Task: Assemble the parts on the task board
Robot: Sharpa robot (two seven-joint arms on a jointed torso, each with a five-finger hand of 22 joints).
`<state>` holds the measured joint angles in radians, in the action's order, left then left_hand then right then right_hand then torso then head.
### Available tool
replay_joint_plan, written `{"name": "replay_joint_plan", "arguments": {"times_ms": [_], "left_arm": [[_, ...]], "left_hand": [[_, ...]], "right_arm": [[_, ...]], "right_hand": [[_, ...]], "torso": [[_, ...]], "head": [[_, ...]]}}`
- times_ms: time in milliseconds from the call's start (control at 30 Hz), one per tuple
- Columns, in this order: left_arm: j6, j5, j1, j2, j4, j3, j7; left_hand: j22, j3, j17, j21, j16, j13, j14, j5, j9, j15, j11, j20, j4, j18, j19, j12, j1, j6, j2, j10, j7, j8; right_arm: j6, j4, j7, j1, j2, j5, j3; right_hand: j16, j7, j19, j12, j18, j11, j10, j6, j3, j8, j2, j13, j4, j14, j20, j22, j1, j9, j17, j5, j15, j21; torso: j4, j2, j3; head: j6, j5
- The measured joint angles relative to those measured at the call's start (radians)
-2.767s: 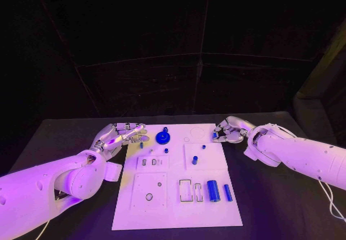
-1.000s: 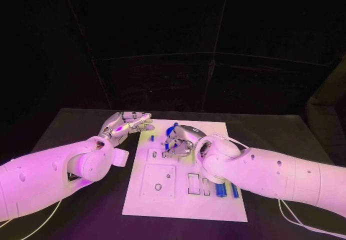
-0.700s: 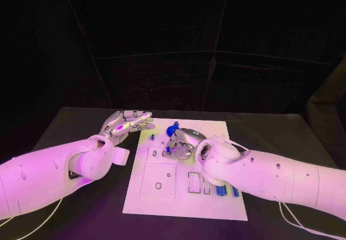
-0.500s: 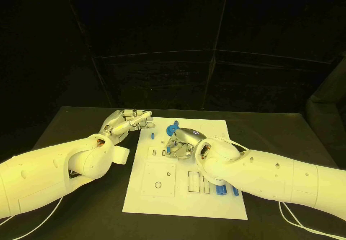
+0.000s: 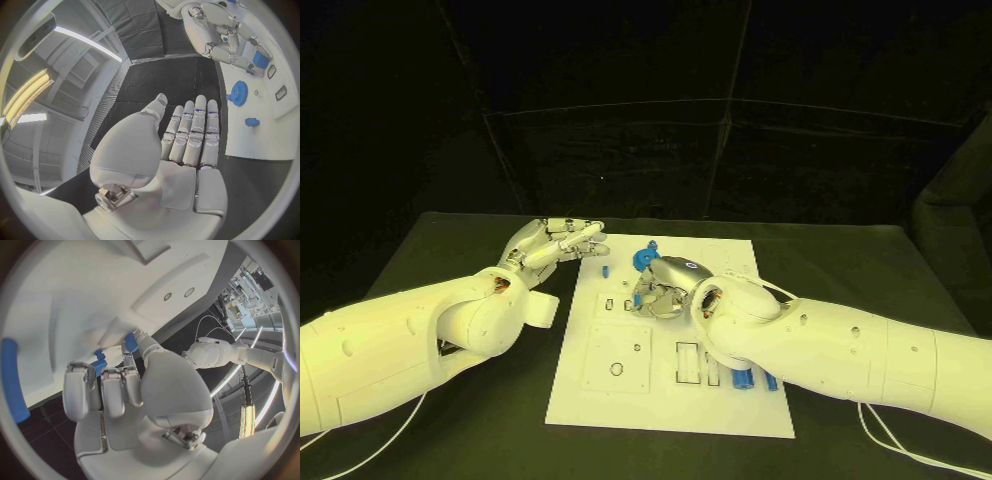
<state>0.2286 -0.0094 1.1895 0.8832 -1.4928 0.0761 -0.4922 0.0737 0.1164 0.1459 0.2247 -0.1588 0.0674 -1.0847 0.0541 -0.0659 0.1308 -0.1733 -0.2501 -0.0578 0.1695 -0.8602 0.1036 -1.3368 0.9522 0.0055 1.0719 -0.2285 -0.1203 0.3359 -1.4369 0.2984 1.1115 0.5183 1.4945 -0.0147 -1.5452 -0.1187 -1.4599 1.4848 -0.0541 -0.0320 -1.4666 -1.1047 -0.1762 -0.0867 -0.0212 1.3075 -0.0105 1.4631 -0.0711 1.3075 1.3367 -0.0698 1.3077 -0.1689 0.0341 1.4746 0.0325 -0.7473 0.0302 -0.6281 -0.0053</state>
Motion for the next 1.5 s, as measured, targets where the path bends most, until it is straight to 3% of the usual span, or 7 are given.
{"name": "replay_joint_plan", "arguments": {"times_ms": [333,767,967,1100,1300,1400,1500], "left_arm": [[-0.001,0.0,0.0,0.0,0.001,0.0,0.0],[-0.003,0.0,0.0,0.0,0.003,0.0,0.001],[-0.004,0.0,0.0,0.0,0.003,0.0,0.001],[-0.005,0.001,0.0,0.0,0.003,0.0,0.001],[-0.008,0.001,0.0,0.0,0.005,0.0,0.002],[-0.009,0.001,0.0,-0.001,0.008,0.0,0.004],[-0.009,0.0,0.0,-0.002,0.011,0.0,0.008]], "left_hand": [[0.0,0.0,0.0,0.0,0.0,0.0,0.0,0.0,0.0,0.0,0.0,0.0,0.0,0.0,0.0,0.0,0.0,0.0,0.0,0.0,0.0,0.0],[0.0,0.0,0.0,0.0,0.0,0.0,0.0,0.0,0.0,0.0,0.0,0.0,0.0,0.0,0.0,0.0,0.0,0.0,0.0,0.0,0.0,0.0],[0.0,0.0,0.0,0.0,0.0,0.0,0.0,0.0,0.0,0.0,0.0,0.0,0.0,0.0,0.0,0.0,0.0,0.0,0.0,0.0,0.0,0.0],[0.0,0.0,0.0,0.0,0.0,0.0,0.0,0.0,0.0,0.0,0.0,0.0,0.0,0.0,0.0,0.0,0.0,0.0,0.0,0.0,0.0,0.0],[-0.001,0.006,0.011,0.0,0.0,0.0,-0.037,0.0,0.0,-0.01,0.015,0.008,0.012,0.0,-0.03,-0.006,-0.004,0.014,0.011,0.015,0.014,0.0],[0.004,0.007,0.026,0.015,-0.017,0.0,-0.081,0.0,0.0,-0.023,0.022,0.022,0.013,0.0,-0.067,-0.012,-0.003,0.02,0.013,0.023,0.02,0.001],[0.015,0.007,0.055,0.044,-0.05,0.0,-0.154,0.0,0.0,-0.043,0.031,0.044,0.018,0.0,-0.128,-0.019,0.002,0.029,0.017,0.039,0.029,0.005]], "right_arm": [[-0.015,-0.011,0.004,-0.002,0.003,0.017,0.0],[-0.011,-0.013,0.013,-0.003,0.002,0.03,0.0],[-0.004,-0.014,0.018,-0.004,0.002,0.032,-0.001],[0.006,-0.014,0.021,-0.006,0.003,0.033,-0.003],[0.064,-0.024,0.016,-0.009,0.012,0.02,-0.005],[0.112,-0.044,0.005,-0.009,0.025,0.006,-0.005],[0.159,-0.079,-0.023,-0.009,0.055,-0.014,-0.005]], "right_hand": [[0.0,-0.016,0.004,-0.048,0.0,-0.008,0.0,0.039,0.003,0.018,-0.027,0.0,-0.003,0.004,-0.004,0.0,-0.028,0.004,0.0,0.0,-0.004,0.0],[0.0,-0.026,0.004,-0.083,0.0,-0.022,0.0,0.075,0.011,0.021,-0.04,0.0,-0.011,0.004,-0.011,0.0,-0.041,0.004,0.0,0.0,-0.011,0.0],[0.004,-0.03,0.004,-0.088,0.0,-0.025,0.003,0.094,0.031,0.021,-0.058,0.0,-0.031,0.001,-0.018,0.0,-0.058,0.005,0.0,0.036,-0.015,0.0],[0.004,-0.037,0.004,-0.108,0.0,-0.034,0.013,0.131,0.065,0.021,-0.078,0.0,-0.051,0.004,-0.019,0.0,-0.078,0.005,0.0,0.038,-0.018,0.0],[0.009,-0.048,0.007,-0.135,0.0,-0.044,0.034,0.181,0.123,0.021,-0.085,0.0,-0.082,0.001,-0.029,0.0,-0.08,0.005,0.0,0.032,-0.03,0.0],[0.009,-0.054,0.007,-0.135,0.0,-0.046,0.036,0.189,0.149,0.021,-0.094,0.0,-0.096,0.004,-0.029,0.0,-0.07,0.005,0.0,0.023,-0.033,0.0],[0.009,-0.054,0.003,-0.135,0.0,-0.046,0.036,0.189,0.16,0.021,-0.085,0.0,-0.102,0.004,-0.033,0.0,-0.051,0.003,0.0,0.007,-0.033,0.0]], "torso": [[0.0009,0.0,0.0],[0.0014,0.0,0.0],[0.0016,0.0,-0.0004],[0.0014,0.0,-0.0007],[0.0012,0.0,-0.0007],[0.0012,0.0,-0.0012],[0.0012,0.0,-0.0014]], "head": [[-0.002,0.0],[-0.005,0.0],[-0.004,0.0],[-0.004,-0.001],[-0.002,-0.003],[0.0,-0.004],[0.001,-0.004]]}}
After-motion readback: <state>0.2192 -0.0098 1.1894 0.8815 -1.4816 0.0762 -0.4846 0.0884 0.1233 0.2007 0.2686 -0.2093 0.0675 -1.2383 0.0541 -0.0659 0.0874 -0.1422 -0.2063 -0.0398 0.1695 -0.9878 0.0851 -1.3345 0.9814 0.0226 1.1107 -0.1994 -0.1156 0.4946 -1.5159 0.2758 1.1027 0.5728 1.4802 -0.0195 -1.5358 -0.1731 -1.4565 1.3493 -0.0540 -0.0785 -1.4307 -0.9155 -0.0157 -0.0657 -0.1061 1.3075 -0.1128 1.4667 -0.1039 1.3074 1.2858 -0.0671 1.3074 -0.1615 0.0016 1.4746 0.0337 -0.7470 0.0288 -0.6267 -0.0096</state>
